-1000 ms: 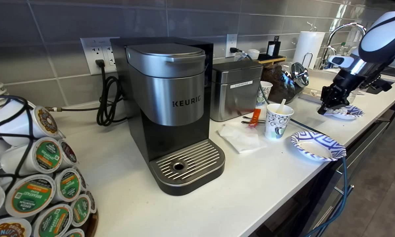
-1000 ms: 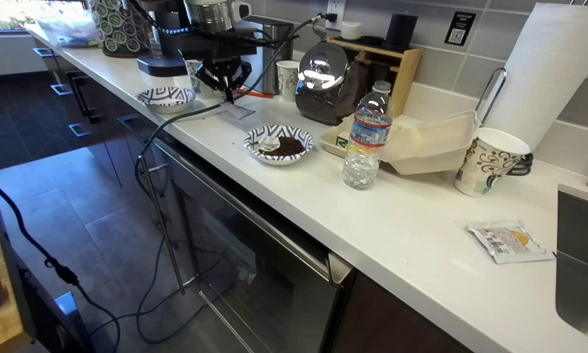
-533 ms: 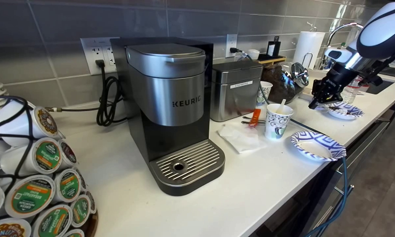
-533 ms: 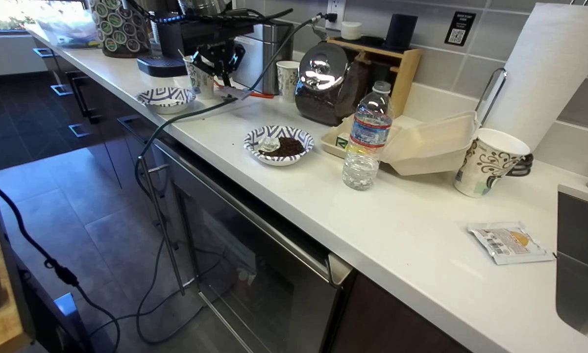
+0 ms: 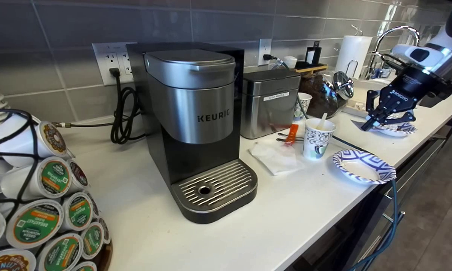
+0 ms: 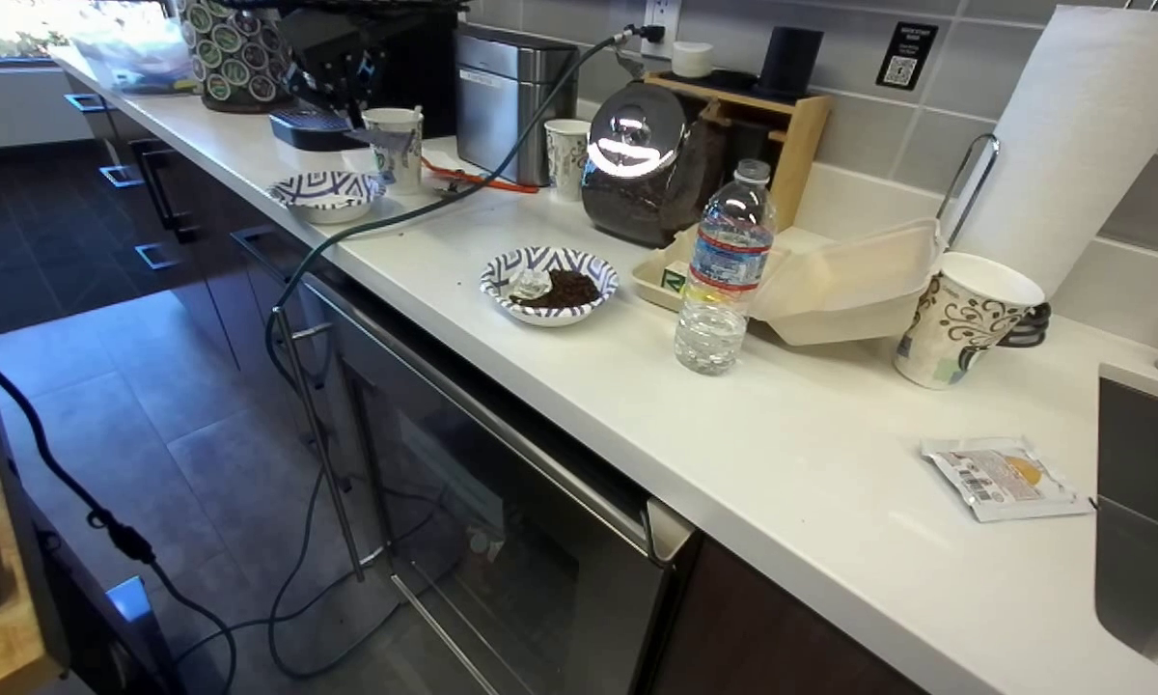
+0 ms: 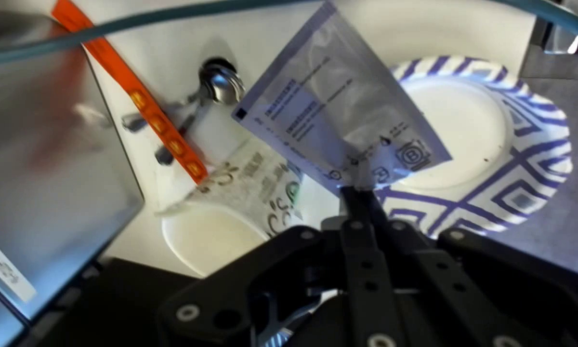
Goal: Pick up the small grey sachet close to the coffee jug and put it on the empty white plate
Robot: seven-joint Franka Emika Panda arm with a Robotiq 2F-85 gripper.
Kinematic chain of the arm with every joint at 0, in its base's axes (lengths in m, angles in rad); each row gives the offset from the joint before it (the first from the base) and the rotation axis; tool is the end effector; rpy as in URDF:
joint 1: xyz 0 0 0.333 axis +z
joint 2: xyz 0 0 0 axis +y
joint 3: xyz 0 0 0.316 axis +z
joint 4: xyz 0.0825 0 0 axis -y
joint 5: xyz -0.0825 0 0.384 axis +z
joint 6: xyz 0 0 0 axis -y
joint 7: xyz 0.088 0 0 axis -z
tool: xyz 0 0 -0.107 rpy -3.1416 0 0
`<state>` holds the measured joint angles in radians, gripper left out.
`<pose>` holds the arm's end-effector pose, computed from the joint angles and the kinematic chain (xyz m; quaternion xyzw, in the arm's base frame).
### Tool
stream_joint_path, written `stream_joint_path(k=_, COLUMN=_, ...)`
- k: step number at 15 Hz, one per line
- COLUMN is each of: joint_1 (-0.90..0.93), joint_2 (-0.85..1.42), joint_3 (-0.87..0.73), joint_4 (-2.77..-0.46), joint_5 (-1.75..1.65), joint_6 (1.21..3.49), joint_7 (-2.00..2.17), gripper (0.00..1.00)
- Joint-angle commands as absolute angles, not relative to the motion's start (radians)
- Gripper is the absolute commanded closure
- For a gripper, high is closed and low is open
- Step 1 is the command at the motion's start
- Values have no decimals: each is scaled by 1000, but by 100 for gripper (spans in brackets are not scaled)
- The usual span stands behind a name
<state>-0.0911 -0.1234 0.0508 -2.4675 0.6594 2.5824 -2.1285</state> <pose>0.4827 -0.0304 0.3617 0.6903 0.6860 0.2299 0.0065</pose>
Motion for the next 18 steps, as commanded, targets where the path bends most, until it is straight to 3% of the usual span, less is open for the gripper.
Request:
stream_joint_path(k=1, joint_1=-9, joint_2=-212, joint_3=-38, joint_4=-2549, joint_5=755, joint_6=2453, joint_7=-2350, gripper=100)
stream_joint_path(k=9, joint_1=26, joint_2=-177, joint_3=-70, joint_4=-2539, joint_5=730, joint_6=2256, joint_7=-2520, gripper=100)
stream_joint_path(k=18, joint_1=34, joint_2=-45, joint_3=-26, joint_4=-2455, joint_5=682, joint_6=2387, joint_7=-2471, gripper=100)
